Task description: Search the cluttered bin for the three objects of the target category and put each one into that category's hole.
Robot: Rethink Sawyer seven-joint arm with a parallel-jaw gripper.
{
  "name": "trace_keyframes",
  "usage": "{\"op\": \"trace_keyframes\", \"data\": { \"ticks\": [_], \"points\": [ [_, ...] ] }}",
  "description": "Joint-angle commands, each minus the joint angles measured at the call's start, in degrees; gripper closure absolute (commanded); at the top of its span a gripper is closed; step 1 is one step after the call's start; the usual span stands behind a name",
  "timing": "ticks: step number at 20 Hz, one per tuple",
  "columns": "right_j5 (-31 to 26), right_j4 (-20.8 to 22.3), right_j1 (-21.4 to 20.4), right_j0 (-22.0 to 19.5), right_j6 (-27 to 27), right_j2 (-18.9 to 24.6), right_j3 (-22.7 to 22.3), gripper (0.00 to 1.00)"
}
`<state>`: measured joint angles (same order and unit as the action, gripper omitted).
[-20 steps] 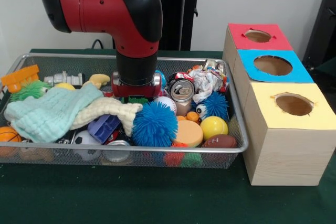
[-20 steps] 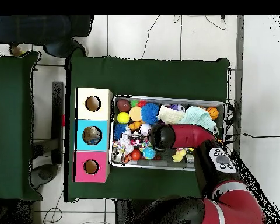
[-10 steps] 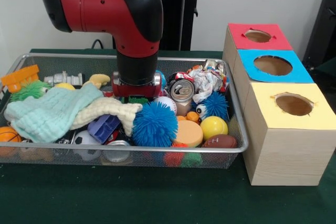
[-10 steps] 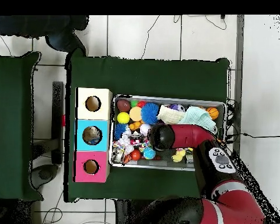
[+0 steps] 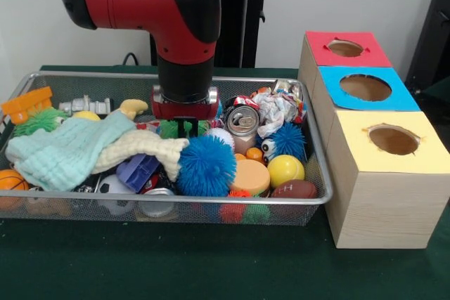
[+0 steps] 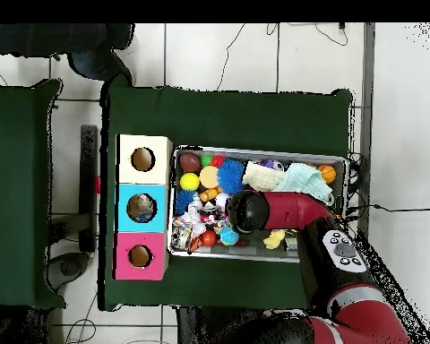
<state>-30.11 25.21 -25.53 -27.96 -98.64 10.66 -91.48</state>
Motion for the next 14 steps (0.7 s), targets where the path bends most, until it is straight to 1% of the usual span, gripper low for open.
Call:
{"op": "trace_keyframes", "data": {
  "ticks": [1, 11, 14],
  "points": [
    [-3.42, -3.23, -3.56, -0.94, -0.42, 5.8, -0.58, 1.0],
    [-3.5, -3.81, -3.37, -1.82, 0.67, 6.94, -0.36, 1.0],
    [-4.39, -4.16, -4.66, -1.45, 0.35, 6.58, -0.98, 1.0]
  ]
}}
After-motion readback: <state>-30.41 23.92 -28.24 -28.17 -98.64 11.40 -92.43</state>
